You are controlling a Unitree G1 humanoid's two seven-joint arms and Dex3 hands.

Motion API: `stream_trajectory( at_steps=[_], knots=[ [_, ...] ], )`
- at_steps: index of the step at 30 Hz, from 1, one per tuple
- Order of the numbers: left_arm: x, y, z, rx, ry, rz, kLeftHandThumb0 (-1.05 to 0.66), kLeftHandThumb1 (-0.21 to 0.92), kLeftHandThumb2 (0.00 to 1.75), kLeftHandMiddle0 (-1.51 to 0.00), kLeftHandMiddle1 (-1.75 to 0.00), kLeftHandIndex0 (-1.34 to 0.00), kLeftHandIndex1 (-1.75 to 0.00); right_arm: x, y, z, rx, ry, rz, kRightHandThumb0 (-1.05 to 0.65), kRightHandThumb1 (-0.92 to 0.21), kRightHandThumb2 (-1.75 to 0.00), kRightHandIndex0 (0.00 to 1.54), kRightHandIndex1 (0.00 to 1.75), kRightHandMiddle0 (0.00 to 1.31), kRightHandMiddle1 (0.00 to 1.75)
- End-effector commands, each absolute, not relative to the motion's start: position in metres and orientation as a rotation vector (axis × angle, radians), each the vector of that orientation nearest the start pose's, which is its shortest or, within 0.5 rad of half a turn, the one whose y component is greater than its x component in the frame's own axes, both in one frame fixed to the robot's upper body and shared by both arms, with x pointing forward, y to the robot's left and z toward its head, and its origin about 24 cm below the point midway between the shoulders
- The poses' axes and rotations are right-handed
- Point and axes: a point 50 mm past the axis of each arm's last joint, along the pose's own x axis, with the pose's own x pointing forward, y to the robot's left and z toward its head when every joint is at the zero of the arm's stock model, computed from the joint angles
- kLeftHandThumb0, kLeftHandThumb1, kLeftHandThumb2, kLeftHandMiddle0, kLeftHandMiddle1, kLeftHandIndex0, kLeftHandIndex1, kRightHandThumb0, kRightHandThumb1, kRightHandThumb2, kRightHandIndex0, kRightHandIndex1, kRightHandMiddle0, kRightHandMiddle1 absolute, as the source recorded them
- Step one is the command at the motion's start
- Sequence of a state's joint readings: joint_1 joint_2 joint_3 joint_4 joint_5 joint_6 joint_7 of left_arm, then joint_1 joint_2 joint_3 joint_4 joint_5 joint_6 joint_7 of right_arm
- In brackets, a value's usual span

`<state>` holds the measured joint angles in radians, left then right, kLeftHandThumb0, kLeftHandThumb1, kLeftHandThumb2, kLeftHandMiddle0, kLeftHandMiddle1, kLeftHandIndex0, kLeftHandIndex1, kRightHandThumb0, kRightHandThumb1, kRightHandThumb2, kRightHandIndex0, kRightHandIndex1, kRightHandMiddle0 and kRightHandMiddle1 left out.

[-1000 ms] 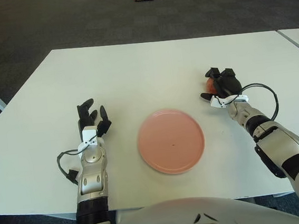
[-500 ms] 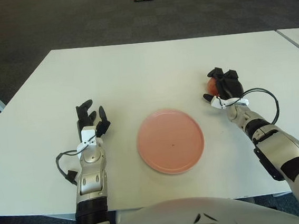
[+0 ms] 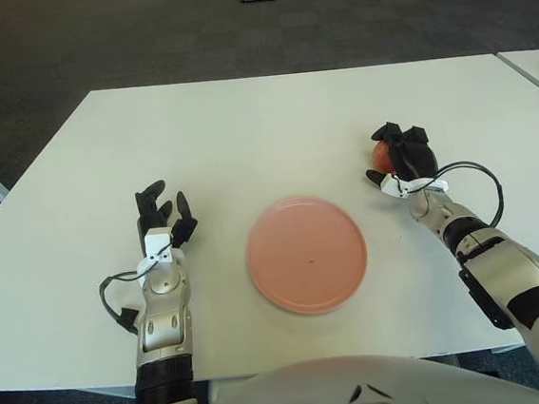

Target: Put the apple into the plate.

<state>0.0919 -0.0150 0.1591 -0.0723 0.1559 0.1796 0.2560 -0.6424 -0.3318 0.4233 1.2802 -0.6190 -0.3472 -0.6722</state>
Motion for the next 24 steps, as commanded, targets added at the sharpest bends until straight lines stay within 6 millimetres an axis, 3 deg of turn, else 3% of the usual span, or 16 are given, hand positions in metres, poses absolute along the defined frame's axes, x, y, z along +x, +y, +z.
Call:
stream_trajectory(
  at_steps=[1, 24],
  knots=[
    [0.2248, 0.2107, 0.0232, 0.169, 0.19, 0.459, -0.72, 0.92, 0.78, -0.33, -0.43, 0.0, -0.98, 0.2967, -0.2017, -0.0394, -1.207, 0.107, 0.064, -0.47, -0.31, -1.32, 1.22, 1.75, 0.61, 1.75],
    [0.2247, 0.2163, 0.0214, 0.152, 0.186, 0.469, -0.7, 0.92, 0.76, -0.34, -0.41, 0.0, -1.0, 0.3002, -0.1964, -0.0333, -1.145, 0.054, 0.048, -0.48, -0.27, -1.38, 1.23, 1.75, 0.64, 1.75]
  ],
)
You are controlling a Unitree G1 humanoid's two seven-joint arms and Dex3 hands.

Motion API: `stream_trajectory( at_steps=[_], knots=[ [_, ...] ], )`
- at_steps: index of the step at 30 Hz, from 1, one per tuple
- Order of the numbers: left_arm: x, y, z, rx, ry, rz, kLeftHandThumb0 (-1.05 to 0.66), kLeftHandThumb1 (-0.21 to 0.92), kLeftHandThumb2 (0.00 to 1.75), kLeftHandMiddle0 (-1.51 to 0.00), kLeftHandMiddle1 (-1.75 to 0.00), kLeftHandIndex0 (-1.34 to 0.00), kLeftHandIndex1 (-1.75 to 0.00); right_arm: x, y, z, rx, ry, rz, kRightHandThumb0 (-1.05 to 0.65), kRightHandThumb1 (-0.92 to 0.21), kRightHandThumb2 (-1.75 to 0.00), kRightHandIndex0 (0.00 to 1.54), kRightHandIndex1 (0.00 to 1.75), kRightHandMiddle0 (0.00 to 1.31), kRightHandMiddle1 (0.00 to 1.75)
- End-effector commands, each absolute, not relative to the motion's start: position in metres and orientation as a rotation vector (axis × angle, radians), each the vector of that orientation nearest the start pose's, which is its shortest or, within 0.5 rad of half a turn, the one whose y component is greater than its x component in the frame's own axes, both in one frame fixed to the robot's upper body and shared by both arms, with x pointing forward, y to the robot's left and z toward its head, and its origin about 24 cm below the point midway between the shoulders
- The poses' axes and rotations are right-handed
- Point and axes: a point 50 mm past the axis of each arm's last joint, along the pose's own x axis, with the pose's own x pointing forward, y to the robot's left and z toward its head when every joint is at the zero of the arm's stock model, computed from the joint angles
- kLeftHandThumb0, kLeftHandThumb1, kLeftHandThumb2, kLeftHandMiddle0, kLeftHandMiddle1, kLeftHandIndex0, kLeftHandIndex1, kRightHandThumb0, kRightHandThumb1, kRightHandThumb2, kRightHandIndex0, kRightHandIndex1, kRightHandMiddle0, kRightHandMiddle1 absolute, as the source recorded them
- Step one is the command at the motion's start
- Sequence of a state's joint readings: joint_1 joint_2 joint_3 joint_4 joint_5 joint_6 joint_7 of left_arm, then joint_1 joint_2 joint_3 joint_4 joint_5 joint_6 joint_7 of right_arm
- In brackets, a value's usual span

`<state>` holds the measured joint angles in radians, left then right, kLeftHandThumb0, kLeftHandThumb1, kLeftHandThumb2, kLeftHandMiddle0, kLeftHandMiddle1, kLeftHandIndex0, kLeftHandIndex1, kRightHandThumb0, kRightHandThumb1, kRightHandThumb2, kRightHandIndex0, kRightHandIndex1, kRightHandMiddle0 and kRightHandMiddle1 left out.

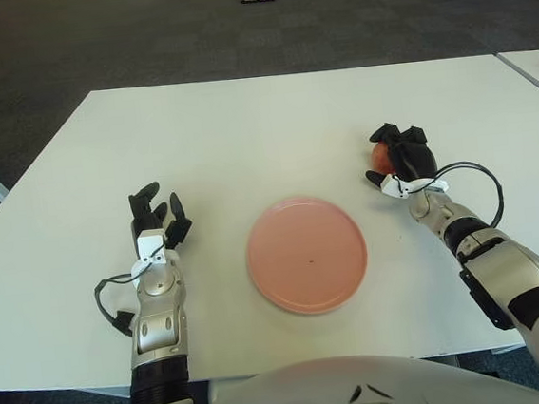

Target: Put the apple into the plate.

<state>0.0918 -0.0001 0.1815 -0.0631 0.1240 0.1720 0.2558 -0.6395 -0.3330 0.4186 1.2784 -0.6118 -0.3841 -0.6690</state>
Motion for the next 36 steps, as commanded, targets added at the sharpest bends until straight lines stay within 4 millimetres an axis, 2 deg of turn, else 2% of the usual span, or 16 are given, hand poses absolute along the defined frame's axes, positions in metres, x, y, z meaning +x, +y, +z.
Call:
stream_trajectory(
  at_steps=[1, 5, 8, 13, 16, 19, 21, 26, 29, 36],
  knots=[
    [0.225, 0.216, 0.021, 0.152, 0.186, 0.469, -0.7, 0.92, 0.76, -0.34, -0.41, 0.0, -1.0, 0.301, -0.196, -0.032, -1.14, 0.048, 0.045, -0.48, -0.26, -1.38, 1.23, 1.75, 0.65, 1.75],
    [0.224, 0.217, 0.021, 0.152, 0.185, 0.467, -0.7, 0.92, 0.76, -0.34, -0.41, 0.0, -1.0, 0.302, -0.193, -0.03, -1.045, 0.043, -0.012, -0.49, -0.24, -1.41, 1.22, 1.75, 0.67, 1.75],
    [0.224, 0.218, 0.02, 0.155, 0.183, 0.463, -0.7, 0.92, 0.77, -0.33, -0.41, 0.0, -0.99, 0.312, -0.179, -0.019, -0.966, -0.011, -0.049, -0.5, -0.23, -1.42, 1.22, 1.75, 0.67, 1.75],
    [0.224, 0.219, 0.02, 0.161, 0.179, 0.457, -0.71, 0.92, 0.78, -0.33, -0.4, 0.0, -0.97, 0.321, -0.171, -0.003, -0.85, -0.089, -0.088, -0.49, -0.24, -1.41, 1.21, 1.75, 0.67, 1.75],
    [0.225, 0.219, 0.021, 0.17, 0.175, 0.454, -0.71, 0.92, 0.78, -0.33, -0.4, 0.0, -0.96, 0.326, -0.168, 0.005, -0.678, -0.096, -0.11, -0.49, -0.25, -1.39, 1.22, 1.75, 0.65, 1.75],
    [0.225, 0.218, 0.021, 0.175, 0.172, 0.452, -0.71, 0.92, 0.78, -0.33, -0.39, 0.0, -0.96, 0.331, -0.161, 0.016, -0.435, -0.105, -0.097, -0.48, -0.26, -1.38, 1.24, 1.75, 0.65, 1.75],
    [0.225, 0.218, 0.02, 0.175, 0.173, 0.454, -0.7, 0.92, 0.78, -0.33, -0.39, 0.0, -0.96, 0.333, -0.159, 0.019, -0.345, -0.11, -0.086, -0.49, -0.26, -1.39, 1.25, 1.75, 0.65, 1.75],
    [0.226, 0.218, 0.02, 0.168, 0.179, 0.461, -0.7, 0.92, 0.78, -0.33, -0.39, 0.0, -0.98, 0.336, -0.154, 0.027, -0.209, -0.126, -0.07, -0.49, -0.25, -1.4, 1.26, 1.75, 0.66, 1.75],
    [0.227, 0.218, 0.019, 0.161, 0.18, 0.466, -0.7, 0.92, 0.77, -0.34, -0.39, 0.0, -0.99, 0.338, -0.145, 0.04, -0.108, -0.177, -0.057, -0.49, -0.25, -1.39, 1.24, 1.75, 0.65, 1.75],
    [0.228, 0.219, 0.019, 0.154, 0.178, 0.467, -0.7, 0.92, 0.76, -0.34, -0.39, 0.0, -1.01, 0.339, -0.141, 0.055, 0.003, -0.201, -0.027, -0.48, -0.27, -1.36, 1.22, 1.75, 0.64, 1.75]
  ],
)
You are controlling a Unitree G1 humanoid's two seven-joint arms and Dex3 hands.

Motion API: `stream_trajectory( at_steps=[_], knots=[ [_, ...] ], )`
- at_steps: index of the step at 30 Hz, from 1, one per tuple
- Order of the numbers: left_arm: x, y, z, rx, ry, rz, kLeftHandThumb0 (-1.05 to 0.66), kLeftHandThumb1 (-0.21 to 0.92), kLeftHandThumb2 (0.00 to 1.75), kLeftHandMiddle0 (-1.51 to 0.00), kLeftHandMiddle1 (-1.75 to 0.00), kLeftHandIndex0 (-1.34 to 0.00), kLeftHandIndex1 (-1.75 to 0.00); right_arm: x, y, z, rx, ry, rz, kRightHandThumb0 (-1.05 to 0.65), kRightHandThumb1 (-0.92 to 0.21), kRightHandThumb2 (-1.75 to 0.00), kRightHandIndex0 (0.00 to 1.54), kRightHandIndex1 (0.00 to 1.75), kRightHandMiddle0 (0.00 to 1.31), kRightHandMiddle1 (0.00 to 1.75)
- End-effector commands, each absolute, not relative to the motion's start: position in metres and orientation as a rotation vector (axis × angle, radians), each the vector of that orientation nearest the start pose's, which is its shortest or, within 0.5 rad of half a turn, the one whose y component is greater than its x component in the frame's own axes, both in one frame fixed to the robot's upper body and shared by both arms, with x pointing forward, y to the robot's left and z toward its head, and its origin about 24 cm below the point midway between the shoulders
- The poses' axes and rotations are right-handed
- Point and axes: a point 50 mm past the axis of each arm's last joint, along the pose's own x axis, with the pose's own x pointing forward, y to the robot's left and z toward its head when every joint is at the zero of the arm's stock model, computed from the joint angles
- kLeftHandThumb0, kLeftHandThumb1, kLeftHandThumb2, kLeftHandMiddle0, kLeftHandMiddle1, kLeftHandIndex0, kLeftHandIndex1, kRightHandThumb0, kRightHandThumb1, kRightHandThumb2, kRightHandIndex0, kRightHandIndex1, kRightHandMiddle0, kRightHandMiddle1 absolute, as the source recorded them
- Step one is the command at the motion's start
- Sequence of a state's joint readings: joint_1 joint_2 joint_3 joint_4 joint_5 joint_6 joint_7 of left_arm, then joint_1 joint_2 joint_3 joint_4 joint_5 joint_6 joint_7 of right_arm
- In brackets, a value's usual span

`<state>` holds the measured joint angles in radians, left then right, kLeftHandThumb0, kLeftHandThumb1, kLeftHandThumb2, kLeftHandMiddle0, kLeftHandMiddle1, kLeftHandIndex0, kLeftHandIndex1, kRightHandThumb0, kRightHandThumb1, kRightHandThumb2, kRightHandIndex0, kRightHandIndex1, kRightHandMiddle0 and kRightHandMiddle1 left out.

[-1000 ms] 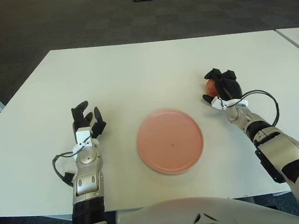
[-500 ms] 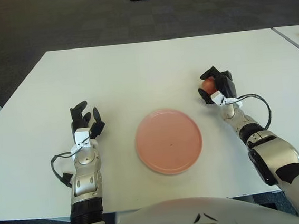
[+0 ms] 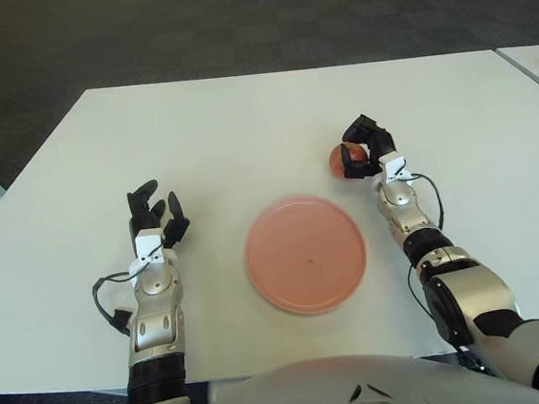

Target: Put the apple into the plate.

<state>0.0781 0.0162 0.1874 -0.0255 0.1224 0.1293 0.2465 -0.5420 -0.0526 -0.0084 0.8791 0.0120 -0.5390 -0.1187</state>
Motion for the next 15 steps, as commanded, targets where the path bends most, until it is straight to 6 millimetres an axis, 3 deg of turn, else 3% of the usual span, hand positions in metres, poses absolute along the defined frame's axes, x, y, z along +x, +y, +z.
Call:
stream_trajectory(
  at_steps=[1, 15],
  knots=[
    [0.228, 0.219, 0.019, 0.152, 0.176, 0.466, -0.7, 0.92, 0.76, -0.34, -0.39, 0.0, -1.01, 0.34, -0.141, 0.057, 0.019, -0.205, -0.022, -0.48, -0.28, -1.36, 1.22, 1.75, 0.63, 1.75],
    [0.229, 0.219, 0.019, 0.155, 0.152, 0.456, -0.7, 0.92, 0.77, -0.33, -0.39, 0.0, -1.0, 0.342, -0.137, 0.078, 0.139, -0.242, 0.023, -0.48, -0.27, -1.36, 1.21, 1.75, 0.64, 1.75]
  ],
)
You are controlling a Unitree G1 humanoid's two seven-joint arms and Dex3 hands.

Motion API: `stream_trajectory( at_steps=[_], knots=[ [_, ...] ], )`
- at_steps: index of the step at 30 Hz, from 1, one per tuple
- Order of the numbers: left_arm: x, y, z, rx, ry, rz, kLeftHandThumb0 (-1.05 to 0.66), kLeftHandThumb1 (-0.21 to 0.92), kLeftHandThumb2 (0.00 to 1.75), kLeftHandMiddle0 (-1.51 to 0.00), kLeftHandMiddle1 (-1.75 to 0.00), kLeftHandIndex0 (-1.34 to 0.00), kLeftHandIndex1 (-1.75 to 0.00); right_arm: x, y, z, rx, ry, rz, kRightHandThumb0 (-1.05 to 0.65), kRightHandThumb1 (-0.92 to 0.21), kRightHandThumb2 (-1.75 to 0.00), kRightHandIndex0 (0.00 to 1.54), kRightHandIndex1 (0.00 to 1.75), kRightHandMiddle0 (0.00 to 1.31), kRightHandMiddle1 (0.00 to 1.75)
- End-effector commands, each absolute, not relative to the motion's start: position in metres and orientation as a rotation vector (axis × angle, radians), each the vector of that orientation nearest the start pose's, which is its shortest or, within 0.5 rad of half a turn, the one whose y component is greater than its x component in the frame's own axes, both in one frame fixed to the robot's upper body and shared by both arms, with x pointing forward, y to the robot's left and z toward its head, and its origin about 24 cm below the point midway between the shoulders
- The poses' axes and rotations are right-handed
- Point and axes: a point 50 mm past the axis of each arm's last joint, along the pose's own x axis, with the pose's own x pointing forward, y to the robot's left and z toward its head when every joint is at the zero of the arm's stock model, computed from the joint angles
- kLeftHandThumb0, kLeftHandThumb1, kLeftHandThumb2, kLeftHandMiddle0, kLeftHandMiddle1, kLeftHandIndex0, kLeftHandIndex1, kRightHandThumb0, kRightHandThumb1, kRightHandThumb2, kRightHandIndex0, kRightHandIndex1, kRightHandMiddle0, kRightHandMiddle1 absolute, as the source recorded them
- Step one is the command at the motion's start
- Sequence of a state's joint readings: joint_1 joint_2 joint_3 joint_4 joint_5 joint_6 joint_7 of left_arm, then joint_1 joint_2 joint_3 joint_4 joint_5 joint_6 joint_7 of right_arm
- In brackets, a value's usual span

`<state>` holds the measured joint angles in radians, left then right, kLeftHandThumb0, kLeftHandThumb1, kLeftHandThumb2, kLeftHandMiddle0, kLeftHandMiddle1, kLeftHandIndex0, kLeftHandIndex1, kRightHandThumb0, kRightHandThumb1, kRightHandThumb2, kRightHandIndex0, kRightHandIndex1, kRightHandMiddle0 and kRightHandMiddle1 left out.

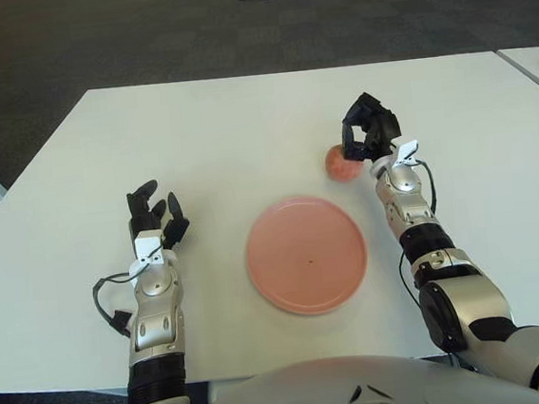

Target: Put the apple into the plate.

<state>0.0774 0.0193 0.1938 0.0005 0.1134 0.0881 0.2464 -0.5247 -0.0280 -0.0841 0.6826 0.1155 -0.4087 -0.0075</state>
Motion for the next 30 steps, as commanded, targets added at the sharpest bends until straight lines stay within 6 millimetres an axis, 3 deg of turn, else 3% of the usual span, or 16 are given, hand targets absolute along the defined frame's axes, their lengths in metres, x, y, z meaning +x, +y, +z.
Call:
stream_trajectory(
  at_steps=[1, 19, 24, 30],
  knots=[
    [0.229, 0.219, 0.019, 0.154, 0.152, 0.455, -0.7, 0.92, 0.77, -0.33, -0.38, 0.0, -1.0, 0.342, -0.137, 0.079, 0.147, -0.242, 0.027, -0.48, -0.27, -1.37, 1.21, 1.75, 0.64, 1.75],
    [0.228, 0.218, 0.02, 0.161, 0.146, 0.451, -0.72, 0.92, 0.78, -0.33, -0.38, 0.0, -0.98, 0.327, -0.121, 0.105, 0.262, -0.281, 0.114, -0.49, -0.24, -1.4, 1.22, 1.75, 0.66, 1.75],
    [0.228, 0.217, 0.021, 0.169, 0.145, 0.448, -0.71, 0.92, 0.78, -0.33, -0.37, 0.0, -0.97, 0.326, -0.121, 0.107, 0.247, -0.31, 0.117, -0.5, -0.23, -1.42, 1.21, 1.75, 0.67, 1.75],
    [0.229, 0.216, 0.021, 0.168, 0.157, 0.458, -0.71, 0.92, 0.77, -0.34, -0.38, 0.0, -0.97, 0.333, -0.121, 0.105, 0.08, -0.367, 0.12, -0.5, -0.23, -1.42, 1.2, 1.75, 0.68, 1.75]
  ],
)
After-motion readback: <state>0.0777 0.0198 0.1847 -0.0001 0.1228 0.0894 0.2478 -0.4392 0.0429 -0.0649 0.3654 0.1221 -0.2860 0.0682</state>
